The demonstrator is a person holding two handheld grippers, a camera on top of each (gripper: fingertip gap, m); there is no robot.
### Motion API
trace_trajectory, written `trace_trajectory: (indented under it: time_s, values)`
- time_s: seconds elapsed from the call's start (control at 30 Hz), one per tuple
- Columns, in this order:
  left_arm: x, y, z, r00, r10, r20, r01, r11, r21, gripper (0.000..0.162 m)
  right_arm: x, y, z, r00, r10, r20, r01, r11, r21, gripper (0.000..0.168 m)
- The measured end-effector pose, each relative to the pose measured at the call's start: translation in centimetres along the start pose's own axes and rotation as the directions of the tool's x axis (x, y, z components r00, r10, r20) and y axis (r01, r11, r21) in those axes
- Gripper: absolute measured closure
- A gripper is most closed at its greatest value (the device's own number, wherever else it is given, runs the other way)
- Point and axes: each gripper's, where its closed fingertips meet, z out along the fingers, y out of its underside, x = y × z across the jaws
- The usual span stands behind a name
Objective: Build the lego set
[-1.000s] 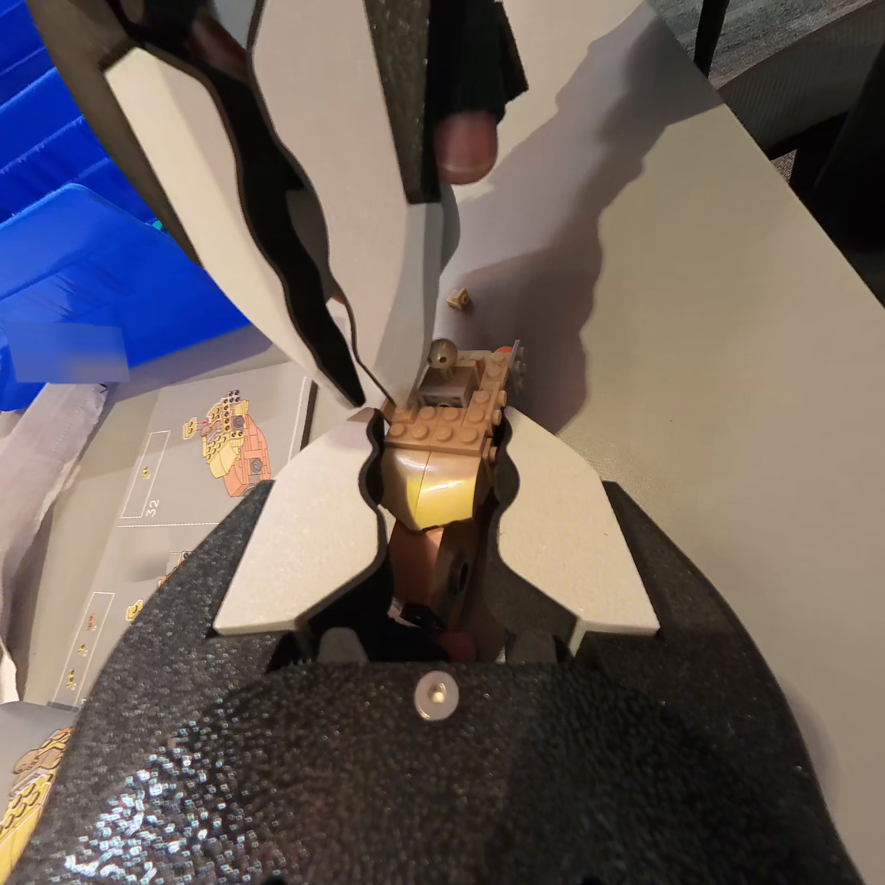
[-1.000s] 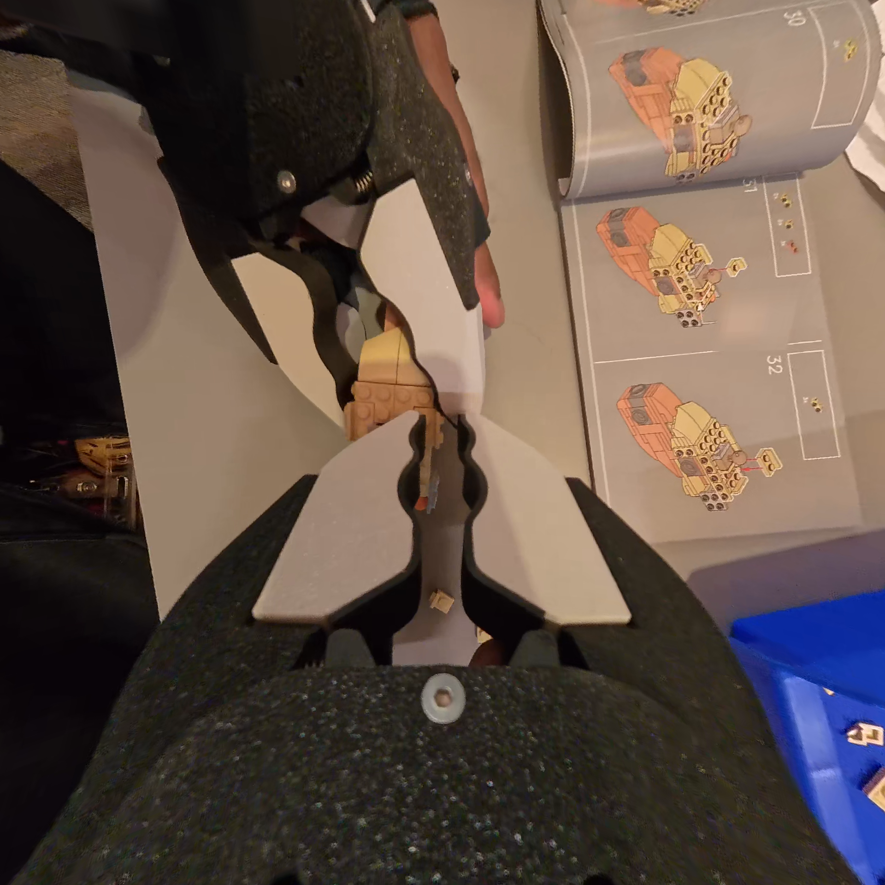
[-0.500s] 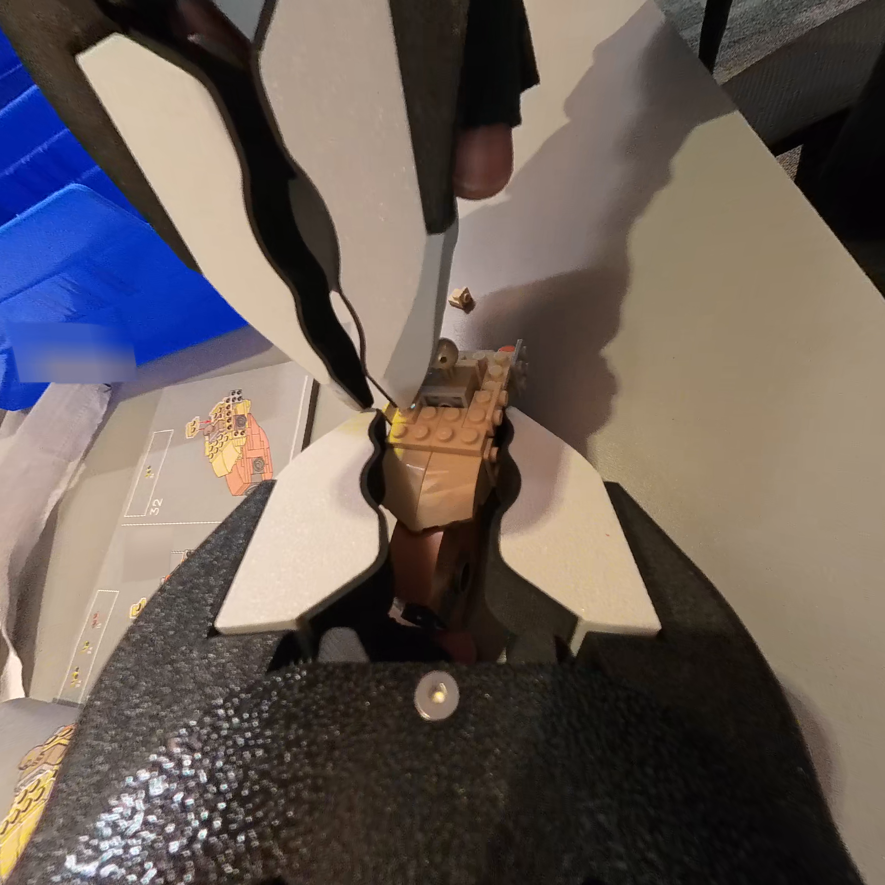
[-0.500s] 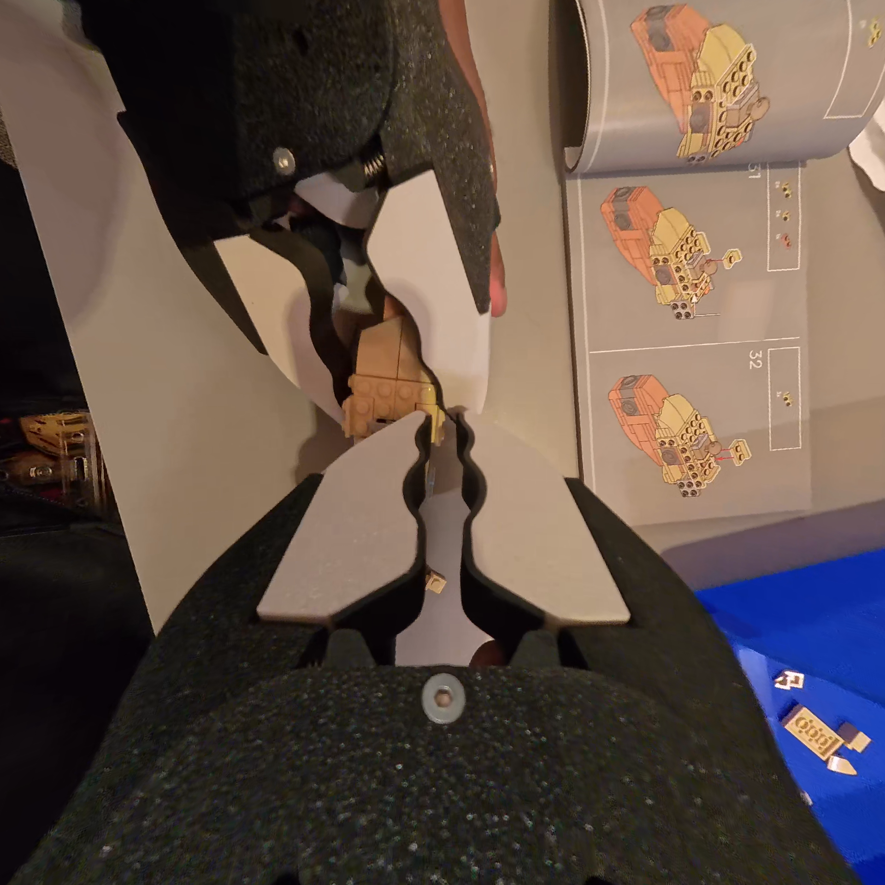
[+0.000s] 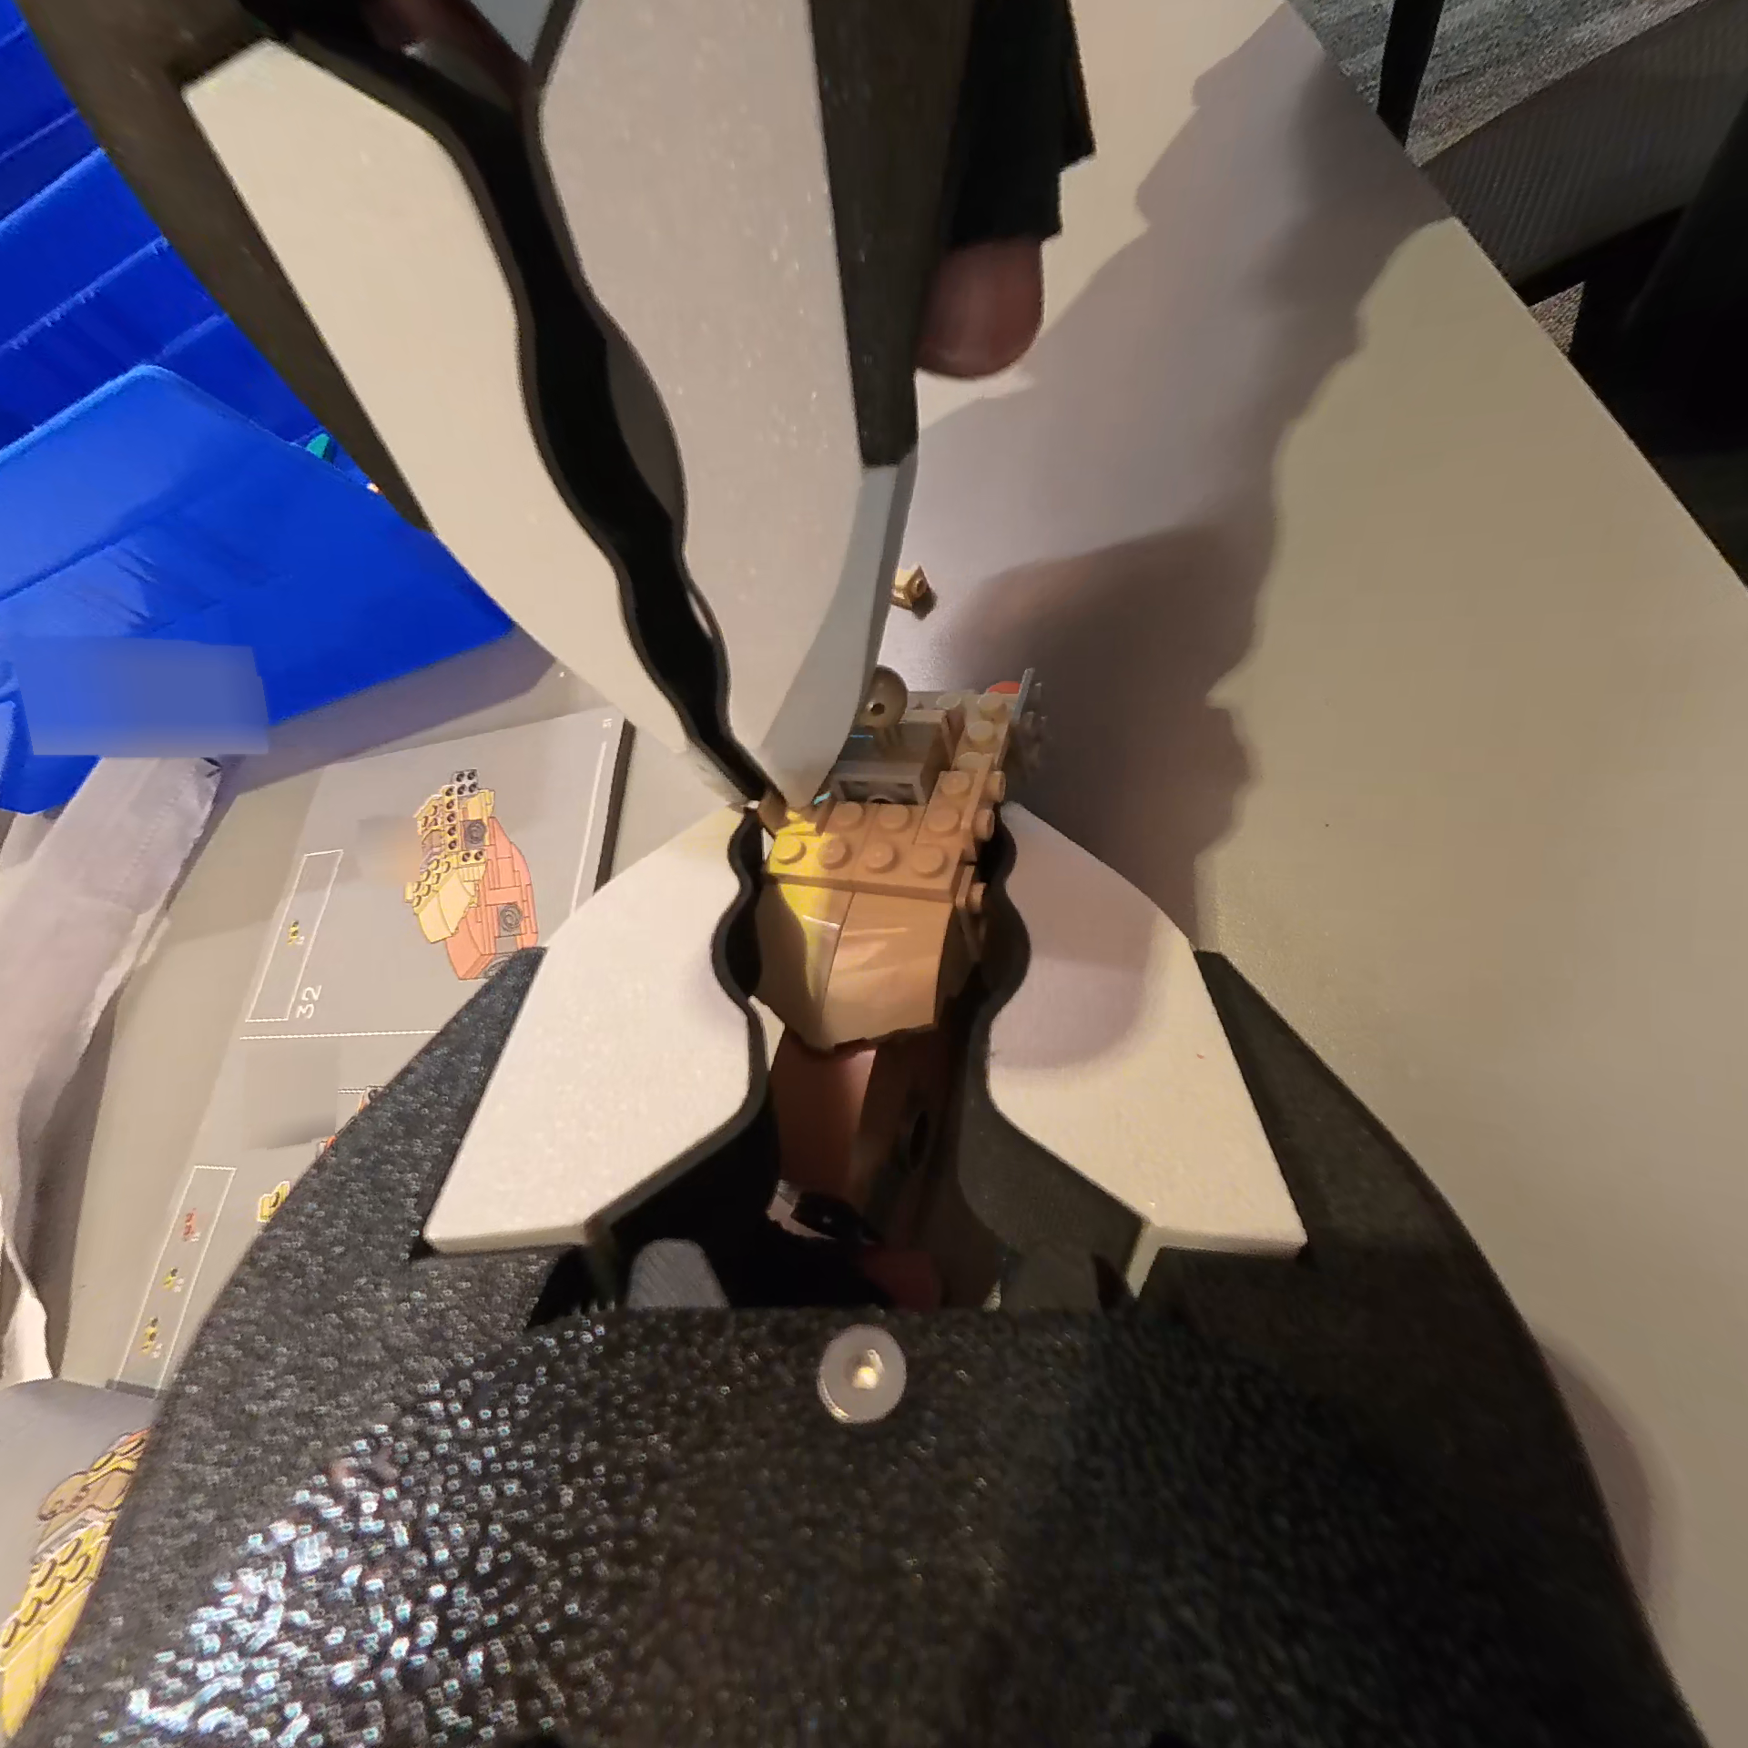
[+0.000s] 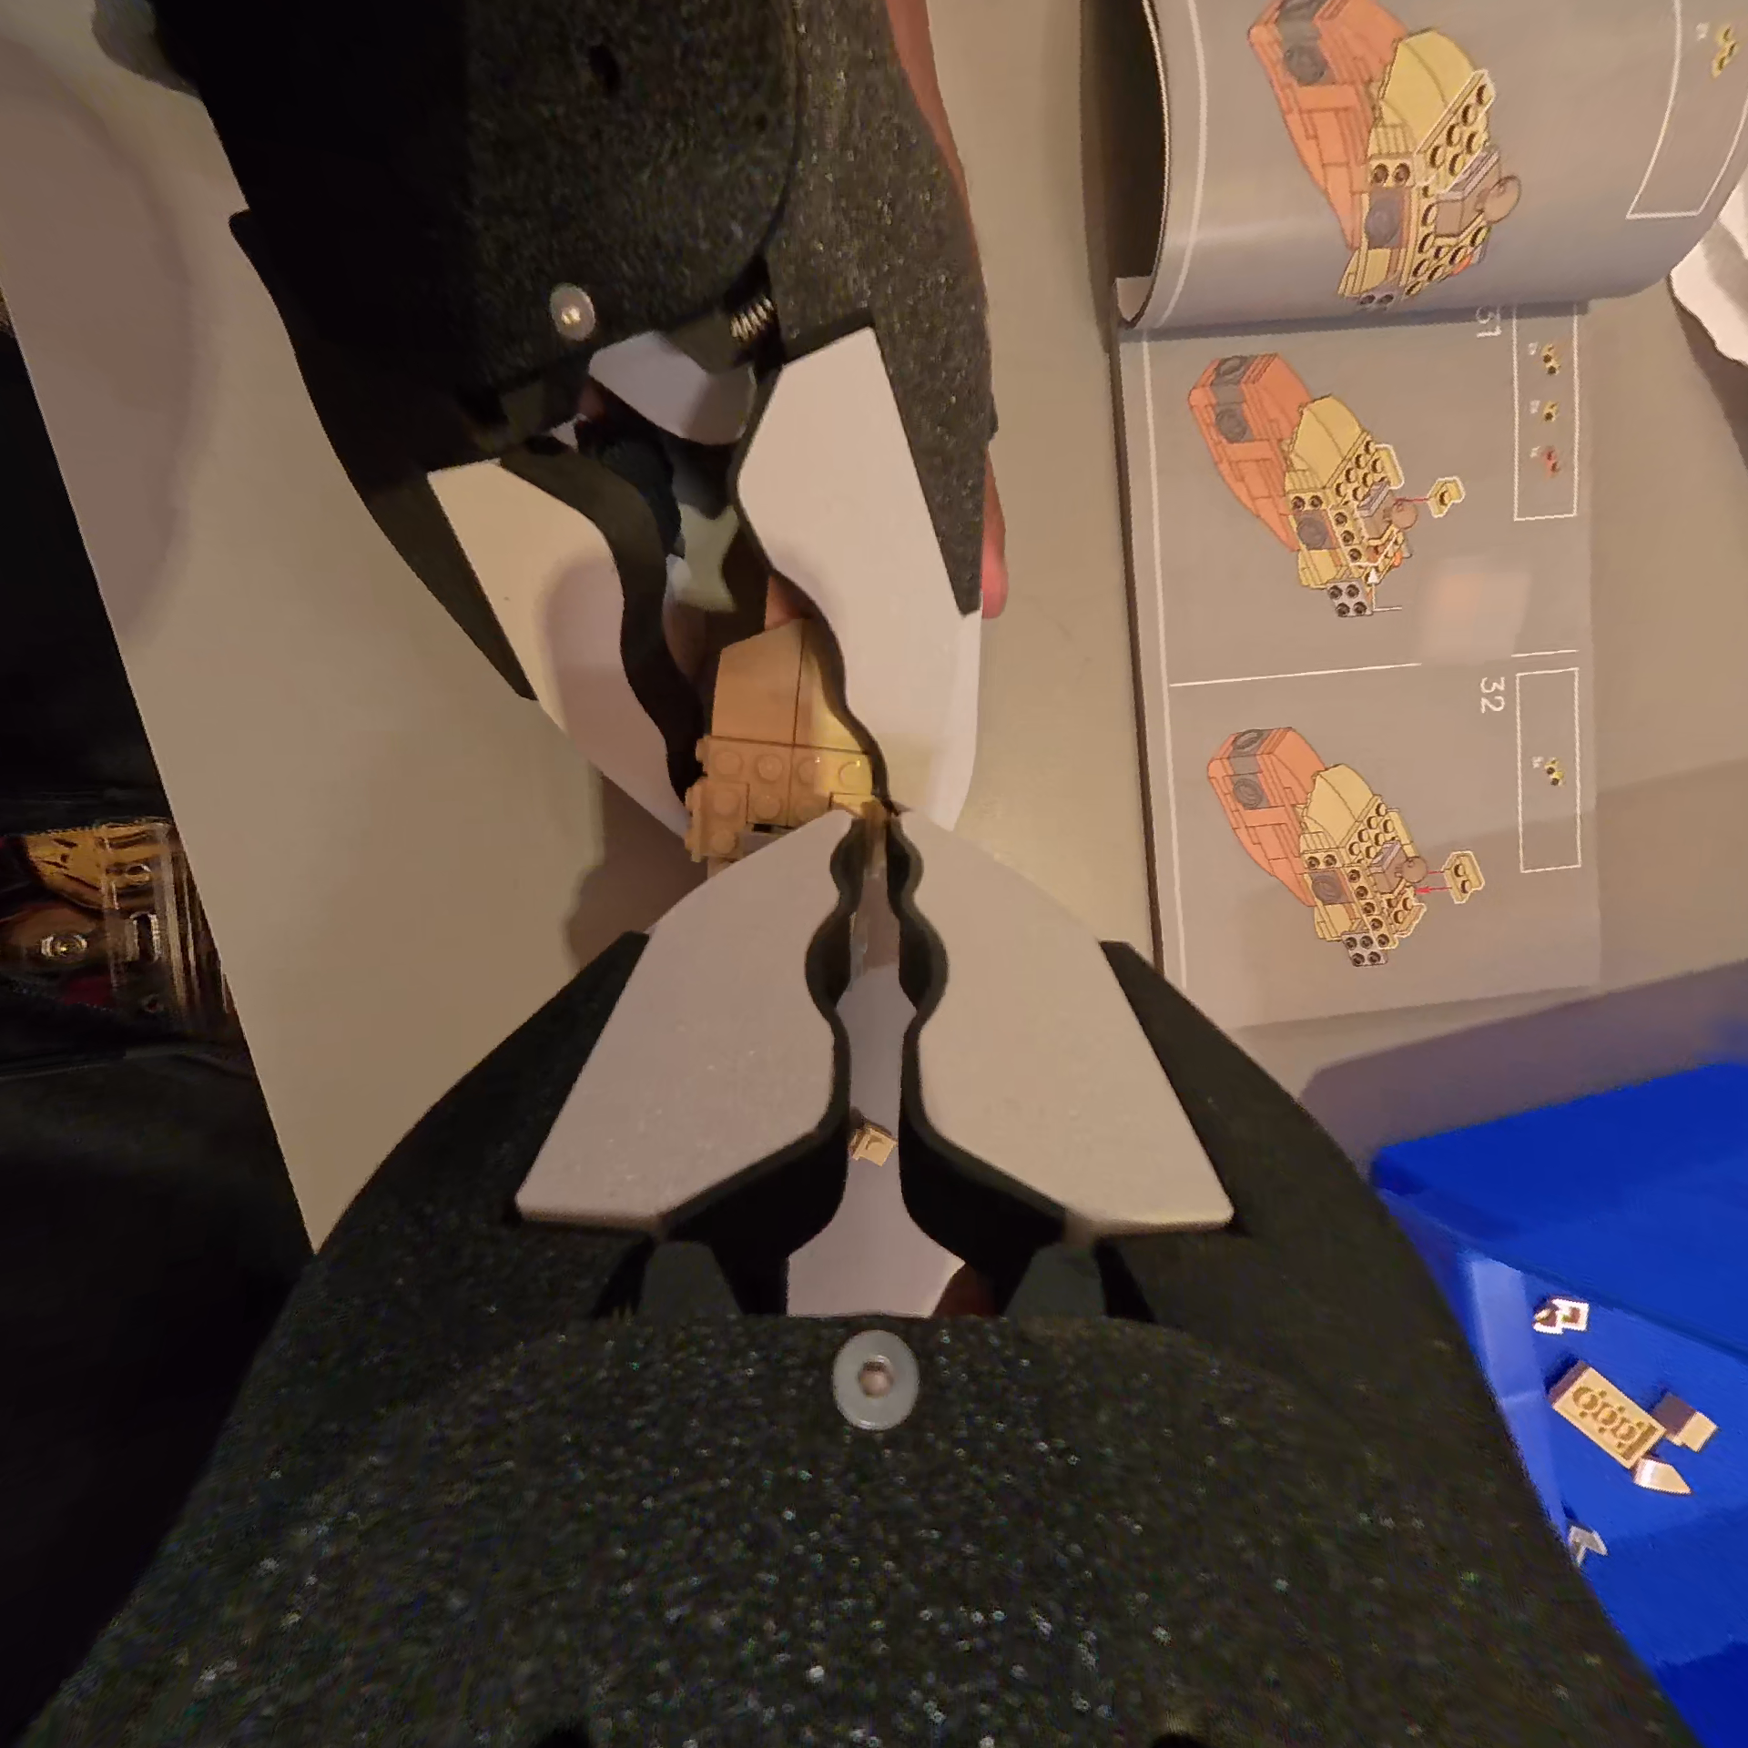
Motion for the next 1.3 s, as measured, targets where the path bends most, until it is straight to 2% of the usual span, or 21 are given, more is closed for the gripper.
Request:
trace_trajectory:
  time_s: [0.07, 0.13, 0.3, 0.47, 0.67, 0.8, 0.97, 1.13, 1.3]
  values:
    - [0.1, 0.0, 0.0, 1.0, 0.012, -0.001, -0.012, 1.0, 0.004, 0.118, 0.5, -0.1, -0.3, 1.0, 0.005, -0.02, -0.005, 1.0, 0.026, 0.15]
    - [0.1, -0.1, 0.0, 1.0, 0.015, -0.004, -0.015, 1.0, 0.005, 0.118, 0.2, 0.0, -0.9, 0.999, 0.033, 0.034, -0.035, 0.997, 0.07, 0.144]
    - [0.1, 0.1, -0.1, 1.0, 0.029, -0.002, -0.029, 1.0, 0.006, 0.118, 0.7, 1.0, -1.0, 0.98, 0.151, 0.129, -0.175, 0.964, 0.199, 0.145]
    - [-0.2, 0.7, -0.1, 1.0, -0.002, -0.011, 0.002, 1.0, -0.03, 0.114, -0.2, 2.3, -0.2, 0.954, 0.201, 0.225, -0.261, 0.924, 0.281, 0.14]
    - [-0.1, 1.2, -0.4, 0.995, -0.076, -0.065, 0.073, 0.996, -0.051, 0.109, -1.9, 2.4, 0.3, 0.946, 0.171, 0.275, -0.259, 0.91, 0.325, 0.133]
    - [0.4, 1.7, -0.9, 0.987, -0.097, -0.13, 0.089, 0.994, -0.061, 0.115, -2.1, 2.2, 0.5, 0.953, 0.161, 0.257, -0.244, 0.912, 0.33, 0.132]
    - [0.4, 1.8, -1.1, 0.989, -0.042, -0.144, 0.036, 0.999, -0.04, 0.116, -2.3, 2.0, 0.7, 0.96, 0.143, 0.242, -0.222, 0.915, 0.338, 0.131]
    - [1.0, 1.3, -1.5, 0.981, 0.127, -0.145, -0.123, 0.992, 0.041, 0.117, -3.0, 1.8, 0.6, 0.967, 0.106, 0.233, -0.185, 0.918, 0.352, 0.132]
    - [1.4, 0.7, -2.0, 0.955, 0.275, -0.116, -0.258, 0.956, 0.139, 0.117, -2.2, 0.6, -1.9, 0.961, 0.133, 0.243, -0.235, 0.854, 0.464, 0.139]
